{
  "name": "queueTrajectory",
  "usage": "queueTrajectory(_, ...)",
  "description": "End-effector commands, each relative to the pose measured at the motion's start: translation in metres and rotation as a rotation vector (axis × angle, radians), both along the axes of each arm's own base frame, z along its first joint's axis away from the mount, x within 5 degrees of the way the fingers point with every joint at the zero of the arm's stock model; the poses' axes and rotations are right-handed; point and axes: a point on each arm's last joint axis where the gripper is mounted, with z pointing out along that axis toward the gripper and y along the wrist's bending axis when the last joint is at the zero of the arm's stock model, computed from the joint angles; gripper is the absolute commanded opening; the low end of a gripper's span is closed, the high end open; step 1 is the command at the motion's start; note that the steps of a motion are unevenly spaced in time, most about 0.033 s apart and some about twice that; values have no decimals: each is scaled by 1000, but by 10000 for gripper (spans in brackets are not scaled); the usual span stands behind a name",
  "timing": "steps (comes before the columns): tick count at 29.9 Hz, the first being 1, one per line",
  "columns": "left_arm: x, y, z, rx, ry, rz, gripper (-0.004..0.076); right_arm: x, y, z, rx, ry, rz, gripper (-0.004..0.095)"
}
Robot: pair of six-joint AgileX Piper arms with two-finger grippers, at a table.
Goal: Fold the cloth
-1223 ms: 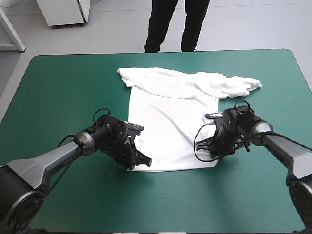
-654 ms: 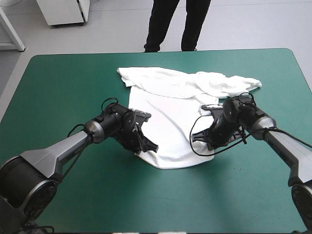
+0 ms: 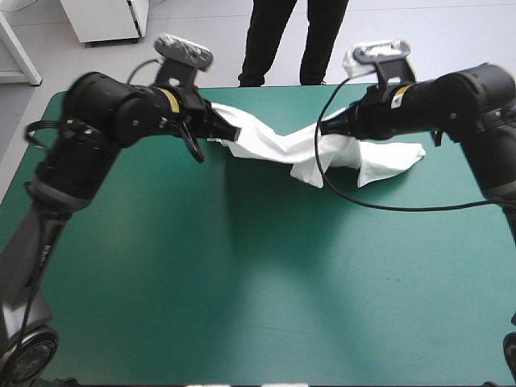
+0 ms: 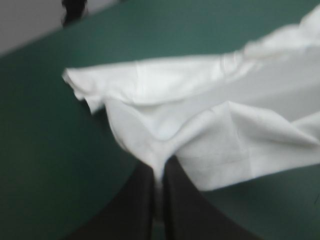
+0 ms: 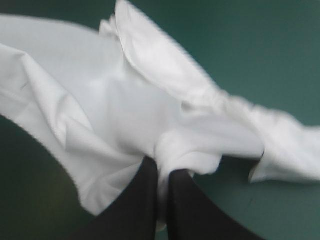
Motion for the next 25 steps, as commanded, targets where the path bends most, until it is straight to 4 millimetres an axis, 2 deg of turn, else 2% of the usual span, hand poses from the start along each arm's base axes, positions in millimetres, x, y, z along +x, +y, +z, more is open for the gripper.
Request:
queueTrajectory(1,-42,31,73,-128,-264,-17,-22,-41,-18,68,78,-273,-12,-16)
queueTrajectory(3,-60,43,100,-164,-379,-35,-22,-60,-27,96,104,-388,-23,-16)
queueTrajectory(6,-84,59,129,-220,-522,-58,-22,-91,-39,128,138,-544,-16,-16)
queueTrajectory(12,-133,75,174,-424,-798,-202,-22,-149,-55,167,246,-768,42,-12)
queueTrajectory(16,-157,82,189,-543,-907,-284,-22,-178,-61,183,338,-890,86,-10)
queueTrajectory(19,-165,86,194,-587,-940,-304,-22,-195,-64,192,409,-970,116,-6)
queueTrajectory(25,-179,93,203,-650,-1017,-323,-22,-210,-68,201,480,-1056,139,5)
